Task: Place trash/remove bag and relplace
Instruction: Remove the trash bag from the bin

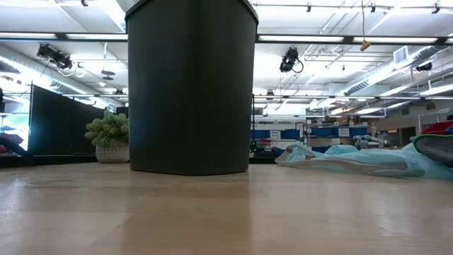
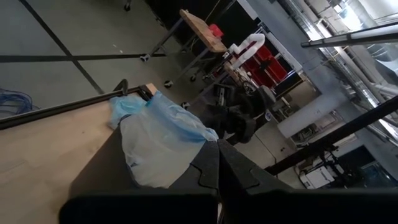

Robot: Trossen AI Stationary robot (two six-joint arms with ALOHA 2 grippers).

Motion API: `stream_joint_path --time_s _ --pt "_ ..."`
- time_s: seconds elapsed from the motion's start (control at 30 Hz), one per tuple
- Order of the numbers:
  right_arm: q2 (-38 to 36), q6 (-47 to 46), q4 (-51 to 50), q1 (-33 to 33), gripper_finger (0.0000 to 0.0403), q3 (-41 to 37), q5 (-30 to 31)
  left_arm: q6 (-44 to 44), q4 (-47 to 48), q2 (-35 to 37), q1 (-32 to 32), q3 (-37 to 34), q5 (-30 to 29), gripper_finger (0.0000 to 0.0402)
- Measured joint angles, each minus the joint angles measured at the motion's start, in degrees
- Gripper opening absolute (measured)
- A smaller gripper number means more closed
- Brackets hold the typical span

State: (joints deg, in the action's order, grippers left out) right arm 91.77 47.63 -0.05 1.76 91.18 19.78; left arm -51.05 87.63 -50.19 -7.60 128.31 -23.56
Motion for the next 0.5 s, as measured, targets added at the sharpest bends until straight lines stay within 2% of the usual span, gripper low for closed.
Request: stream_joint_path --time_s 0.07,0.13,0.27,0.5 --pt "0.0 0.0 1.3 0.0 0.0018 0.0 -0.1 0.0 0.5 0.0 0.0 0.0 0.0 0.0003" --pt "0.0 0.0 2.7 0.3 0.0006 0.0 -0.1 0.0 0.9 0.0 0.0 0.0 -0.1 0.0003" --pt "-0.1 0.3 5.6 1.4 0.0001 0.0 0.5 -0.2 0.8 0.0 0.0 -0.2 -0.6 0.0003" --pt "-1.5 3.4 8.2 3.5 0.0 2.9 7.3 -0.4 -0.1 0.0 0.0 -5.0 -0.6 0.0003"
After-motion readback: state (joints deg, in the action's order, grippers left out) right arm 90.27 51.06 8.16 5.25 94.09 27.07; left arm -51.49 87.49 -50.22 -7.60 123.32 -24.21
